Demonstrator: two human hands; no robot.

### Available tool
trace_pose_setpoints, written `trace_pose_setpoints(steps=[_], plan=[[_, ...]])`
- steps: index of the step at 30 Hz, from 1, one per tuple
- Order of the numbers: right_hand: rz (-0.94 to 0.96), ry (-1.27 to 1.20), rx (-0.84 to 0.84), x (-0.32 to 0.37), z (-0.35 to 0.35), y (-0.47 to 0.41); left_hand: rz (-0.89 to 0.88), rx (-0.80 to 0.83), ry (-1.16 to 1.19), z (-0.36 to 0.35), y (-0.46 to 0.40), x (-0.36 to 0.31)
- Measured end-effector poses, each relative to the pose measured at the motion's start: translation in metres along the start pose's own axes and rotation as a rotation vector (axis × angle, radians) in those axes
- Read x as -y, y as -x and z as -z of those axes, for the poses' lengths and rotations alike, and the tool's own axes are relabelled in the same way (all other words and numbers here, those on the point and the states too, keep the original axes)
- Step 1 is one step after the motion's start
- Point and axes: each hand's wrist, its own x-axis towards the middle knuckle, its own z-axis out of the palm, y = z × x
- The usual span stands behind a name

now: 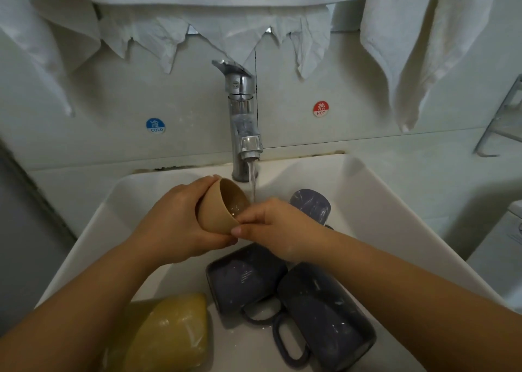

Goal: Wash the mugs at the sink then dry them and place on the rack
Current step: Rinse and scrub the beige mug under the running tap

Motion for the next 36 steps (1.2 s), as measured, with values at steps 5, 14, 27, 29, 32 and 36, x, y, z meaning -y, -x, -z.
trace_pose_setpoints(steps=[5,14,27,29,32,36], plan=[[0.119,0.623,-0.01,-0.002,0.009,-0.006,-0.014,0.02,0.051,0.001,0.002,0.003],[-0.021,-0.114,-0.097,0.008,-0.009,0.009,-0.048,-0.011,-0.044,-0.006,0.003,0.003],[-0.039,-0.404,-0.343,0.019,-0.019,0.005,-0.074,-0.149,-0.12,-0.018,0.01,-0.028],[-0.051,-0.385,-0.375,0.017,-0.016,0.004,-0.016,-0.118,-0.074,-0.02,0.008,-0.027],[-0.05,-0.423,-0.385,0.012,-0.008,0.003,0.1,-0.067,0.031,-0.018,0.006,-0.021],[0.008,-0.427,-0.332,0.006,-0.003,0.0,0.272,0.015,0.296,-0.006,0.002,-0.011]])
